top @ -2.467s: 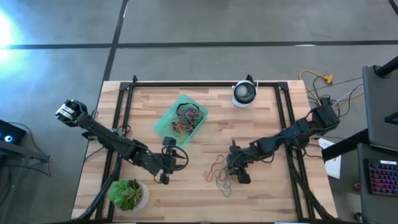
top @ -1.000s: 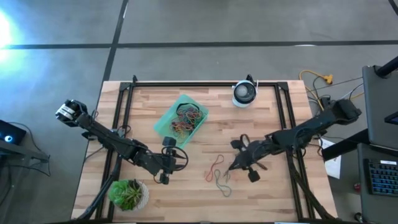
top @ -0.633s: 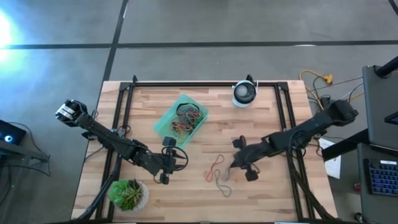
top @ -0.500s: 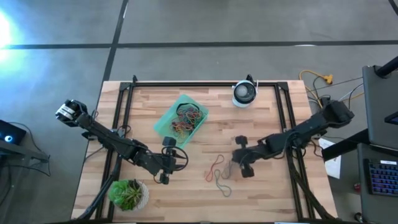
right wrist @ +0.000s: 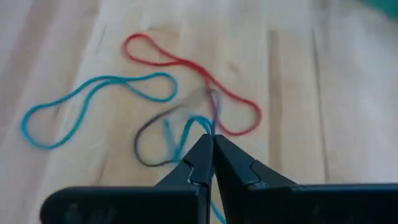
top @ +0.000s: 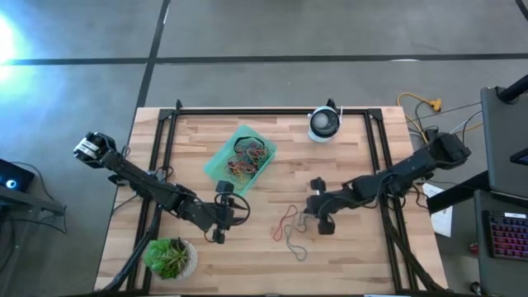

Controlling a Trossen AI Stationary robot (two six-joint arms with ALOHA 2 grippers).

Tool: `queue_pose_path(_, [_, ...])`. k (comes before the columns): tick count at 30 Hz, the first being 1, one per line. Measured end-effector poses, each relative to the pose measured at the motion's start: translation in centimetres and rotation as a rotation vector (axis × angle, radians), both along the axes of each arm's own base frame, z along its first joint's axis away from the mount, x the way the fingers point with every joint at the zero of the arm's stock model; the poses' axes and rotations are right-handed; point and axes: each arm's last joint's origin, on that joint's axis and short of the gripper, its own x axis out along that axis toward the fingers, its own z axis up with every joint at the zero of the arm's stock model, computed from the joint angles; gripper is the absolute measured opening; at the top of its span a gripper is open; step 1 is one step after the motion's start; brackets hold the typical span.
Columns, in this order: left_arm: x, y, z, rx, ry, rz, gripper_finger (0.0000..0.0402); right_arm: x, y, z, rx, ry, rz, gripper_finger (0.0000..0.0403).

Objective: Pick and place rubber bands into bin
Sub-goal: Put the blue rubber band into the green bin

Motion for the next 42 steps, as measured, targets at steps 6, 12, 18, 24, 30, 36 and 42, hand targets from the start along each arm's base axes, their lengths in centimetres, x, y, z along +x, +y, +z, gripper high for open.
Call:
queue_pose_path(6, [0.0, 0.0, 0.0, 0.0, 0.0, 0.0, 0.0125, -0.2, -0.7, 0.0, -0.104, 0.001, -0.157, 0.0008])
queue_pose_path(12, [0.0, 0.0, 0.0, 0.0, -0.001, 0.0, 0.0125, -0.3, -0.4, -0.1, -0.044, 0.029, -0.125, 0.0008])
queue_pose_path(18, [0.0, 0.0, 0.0, -0.002, -0.004, 0.0, 0.0125, 0.1, 0.2, 0.5, 0.019, -0.029, 0.001, 0.0008])
queue_pose_path(24, [0.0, 0.0, 0.0, -0.003, -0.006, 0.0, 0.0125, 0.2, 0.3, 0.5, 0.038, -0.023, 0.001, 0.0025])
queue_pose_path(30, [0.0, 0.0, 0.0, -0.003, -0.006, 0.0, 0.0125, 0.2, 0.2, 0.0, 0.047, -0.003, -0.017, 0.0055])
queue_pose_path(36, [0.0, 0.0, 0.1, -0.005, -0.009, 0.0, 0.0125, 0.1, 0.2, -1.0, 0.044, 0.047, -0.032, 0.0076])
queue_pose_path(42, [0.0, 0.0, 0.0, -0.004, -0.008, 0.0, 0.0125, 0.1, 0.3, -1.1, 0.079, 0.063, -0.012, 0.01])
